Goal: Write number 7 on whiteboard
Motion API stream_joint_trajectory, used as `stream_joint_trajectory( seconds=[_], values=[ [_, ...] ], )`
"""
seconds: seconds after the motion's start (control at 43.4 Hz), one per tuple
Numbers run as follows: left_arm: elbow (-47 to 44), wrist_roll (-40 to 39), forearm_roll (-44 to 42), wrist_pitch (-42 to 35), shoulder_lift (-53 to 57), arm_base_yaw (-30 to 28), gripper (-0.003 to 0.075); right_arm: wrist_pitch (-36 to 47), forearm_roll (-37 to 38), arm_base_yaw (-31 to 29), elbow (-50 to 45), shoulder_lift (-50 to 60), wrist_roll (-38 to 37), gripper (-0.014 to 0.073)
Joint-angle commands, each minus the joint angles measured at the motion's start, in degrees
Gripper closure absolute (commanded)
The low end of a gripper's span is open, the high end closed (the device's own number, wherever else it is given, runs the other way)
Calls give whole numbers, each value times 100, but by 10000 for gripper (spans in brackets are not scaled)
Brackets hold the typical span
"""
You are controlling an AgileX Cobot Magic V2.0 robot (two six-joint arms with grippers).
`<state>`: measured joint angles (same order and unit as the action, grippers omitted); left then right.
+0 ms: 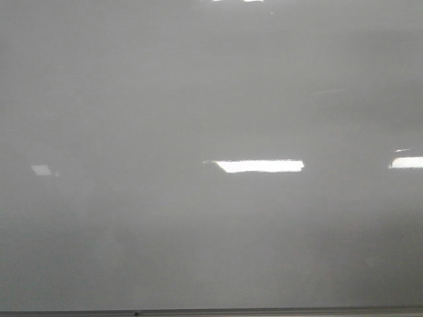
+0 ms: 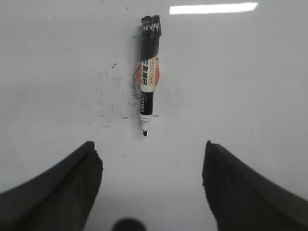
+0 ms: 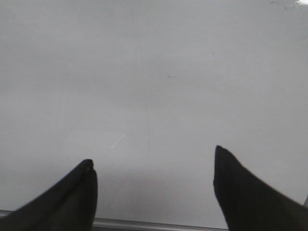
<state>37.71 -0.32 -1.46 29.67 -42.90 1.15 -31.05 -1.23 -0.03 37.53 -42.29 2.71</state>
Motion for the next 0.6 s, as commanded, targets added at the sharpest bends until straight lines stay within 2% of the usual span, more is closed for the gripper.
stream_joint_trajectory(
  seconds=[0.0, 0.3, 0.576],
  values=[
    [425, -52, -45, -306, -479, 5, 246, 417, -30, -27, 198, -5, 77, 43],
    [1125, -52, -79, -304, -2134, -209, 246, 404, -30, -27, 198, -5, 77, 51],
    [1441, -52, -79, -844, -3233, -209, 248, 404, -30, -27, 198, -5, 77, 51]
  ],
)
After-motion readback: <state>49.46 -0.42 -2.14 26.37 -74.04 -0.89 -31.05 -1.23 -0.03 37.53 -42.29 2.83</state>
